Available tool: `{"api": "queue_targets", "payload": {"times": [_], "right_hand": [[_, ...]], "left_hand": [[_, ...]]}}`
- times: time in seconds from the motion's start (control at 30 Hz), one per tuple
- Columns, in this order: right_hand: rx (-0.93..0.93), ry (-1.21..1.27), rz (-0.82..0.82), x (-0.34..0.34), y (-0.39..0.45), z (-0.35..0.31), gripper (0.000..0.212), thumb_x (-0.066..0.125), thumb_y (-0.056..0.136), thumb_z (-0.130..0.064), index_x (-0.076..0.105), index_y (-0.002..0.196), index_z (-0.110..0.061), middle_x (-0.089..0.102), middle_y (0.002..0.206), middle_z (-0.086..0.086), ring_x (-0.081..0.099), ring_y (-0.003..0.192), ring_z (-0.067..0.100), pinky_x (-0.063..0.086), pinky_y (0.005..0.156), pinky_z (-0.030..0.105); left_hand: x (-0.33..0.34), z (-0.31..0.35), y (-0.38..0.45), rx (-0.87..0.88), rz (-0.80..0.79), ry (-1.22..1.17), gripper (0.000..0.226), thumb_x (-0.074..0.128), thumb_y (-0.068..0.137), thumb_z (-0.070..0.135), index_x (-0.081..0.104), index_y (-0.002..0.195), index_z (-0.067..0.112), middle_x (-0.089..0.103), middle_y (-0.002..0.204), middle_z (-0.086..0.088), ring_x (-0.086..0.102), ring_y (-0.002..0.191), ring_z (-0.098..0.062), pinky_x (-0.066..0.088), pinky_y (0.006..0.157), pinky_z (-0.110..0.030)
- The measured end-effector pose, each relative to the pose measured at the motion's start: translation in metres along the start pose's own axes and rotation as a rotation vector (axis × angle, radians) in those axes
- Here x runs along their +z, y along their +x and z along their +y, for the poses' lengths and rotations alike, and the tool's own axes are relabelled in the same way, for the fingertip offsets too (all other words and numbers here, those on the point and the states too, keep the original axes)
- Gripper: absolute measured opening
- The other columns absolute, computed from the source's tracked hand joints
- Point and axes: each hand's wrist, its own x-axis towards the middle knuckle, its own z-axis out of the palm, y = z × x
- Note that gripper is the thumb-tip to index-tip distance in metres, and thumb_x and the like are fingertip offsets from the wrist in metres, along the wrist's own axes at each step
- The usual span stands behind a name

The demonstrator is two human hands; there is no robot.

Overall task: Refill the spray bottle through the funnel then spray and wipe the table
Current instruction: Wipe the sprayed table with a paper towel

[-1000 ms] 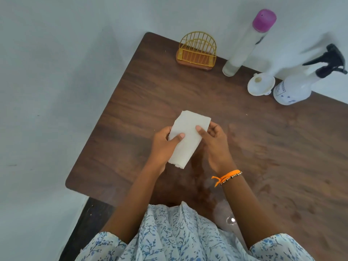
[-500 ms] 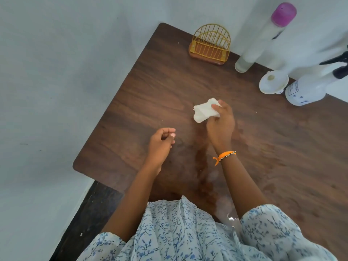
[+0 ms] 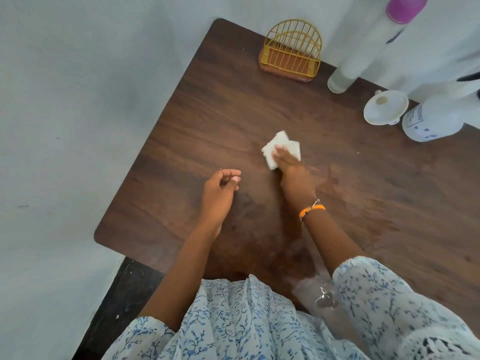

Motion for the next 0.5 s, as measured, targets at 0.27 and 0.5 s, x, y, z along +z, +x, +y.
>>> {"api": "queue_targets", "payload": {"times": [0.27, 0.5], "right_hand": [[-0.175, 0.222, -0.169, 0.016, 0.009, -0.043, 0.045, 0.027, 0.096, -0.014, 0.050, 0.133, -0.006, 0.040, 0.147, 0.010, 0.037, 0.133, 0.002, 0.028, 0.110, 0.022], [0.231, 0.282, 0.084, -0.003, 0.024, 0.020, 0.041, 0.042, 0.094, -0.001, 0.054, 0.131, -0.015, 0.048, 0.142, 0.003, 0.041, 0.129, 0.007, 0.023, 0.106, 0.010]], "left_hand": [[0.000, 0.001, 0.008, 0.017, 0.085, -0.010, 0.025, 0.051, 0.091, 0.007, 0.061, 0.085, 0.029, 0.064, 0.088, 0.006, 0.056, 0.074, -0.004, 0.047, 0.075, -0.018], [-0.002, -0.002, 0.009, 0.020, 0.089, 0.009, 0.029, 0.048, 0.092, 0.004, 0.060, 0.084, 0.029, 0.062, 0.086, 0.006, 0.055, 0.074, -0.005, 0.046, 0.074, -0.019]]}}
